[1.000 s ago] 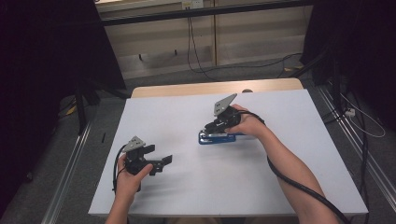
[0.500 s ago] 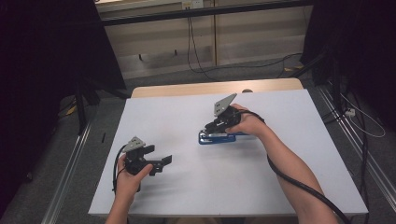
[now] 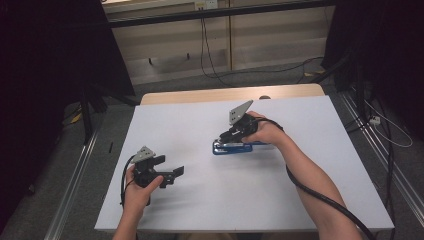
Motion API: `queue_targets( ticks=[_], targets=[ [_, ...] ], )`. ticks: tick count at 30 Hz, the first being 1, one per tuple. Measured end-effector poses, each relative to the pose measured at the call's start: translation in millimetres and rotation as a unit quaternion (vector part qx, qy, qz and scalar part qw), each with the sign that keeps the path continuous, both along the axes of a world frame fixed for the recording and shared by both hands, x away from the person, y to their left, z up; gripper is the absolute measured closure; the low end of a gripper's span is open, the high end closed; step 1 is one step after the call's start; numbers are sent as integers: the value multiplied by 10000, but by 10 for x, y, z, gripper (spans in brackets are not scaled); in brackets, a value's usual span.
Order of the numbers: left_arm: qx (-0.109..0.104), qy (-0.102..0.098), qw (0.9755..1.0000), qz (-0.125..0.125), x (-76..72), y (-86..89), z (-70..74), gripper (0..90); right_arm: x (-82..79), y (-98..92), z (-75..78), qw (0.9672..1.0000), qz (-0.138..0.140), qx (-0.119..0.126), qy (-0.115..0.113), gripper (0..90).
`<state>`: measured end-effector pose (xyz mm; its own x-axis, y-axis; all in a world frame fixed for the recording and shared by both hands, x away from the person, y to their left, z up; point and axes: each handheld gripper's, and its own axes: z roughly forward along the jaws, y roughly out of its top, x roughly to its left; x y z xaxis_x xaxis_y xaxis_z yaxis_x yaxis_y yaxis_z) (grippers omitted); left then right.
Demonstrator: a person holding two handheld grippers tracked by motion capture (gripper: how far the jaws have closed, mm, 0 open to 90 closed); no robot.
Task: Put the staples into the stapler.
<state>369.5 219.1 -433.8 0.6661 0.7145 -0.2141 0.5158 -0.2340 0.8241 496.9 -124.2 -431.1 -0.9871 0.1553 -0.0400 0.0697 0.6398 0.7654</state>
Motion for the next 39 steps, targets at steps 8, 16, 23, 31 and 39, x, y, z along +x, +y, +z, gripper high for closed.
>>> queue_targets(
  ticks=[8, 16, 23, 31, 39],
  targets=[
    [-7, 4, 10000, 5, -2, -2, -1, 62, 7, 4, 3, 10000, 21, 28, 5, 794],
    [-9, -1, 10000, 1, 1, 0, -1, 62, 10, 7, 10, 10000, 32, 43, 7, 794],
    [-17, 0, 10000, 12, 1, 1, -4, 62, 2, 24, 5, 10000, 54, 24, 27, 794],
    [6, -2, 10000, 2, 3, 1, -6, 62, 8, 35, -20, 10000, 42, 31, 40, 794],
    [-9, 20, 10000, 21, 0, 0, -7, 62, 8, 51, -25, 10000, 23, 23, 56, 794]
  ],
)
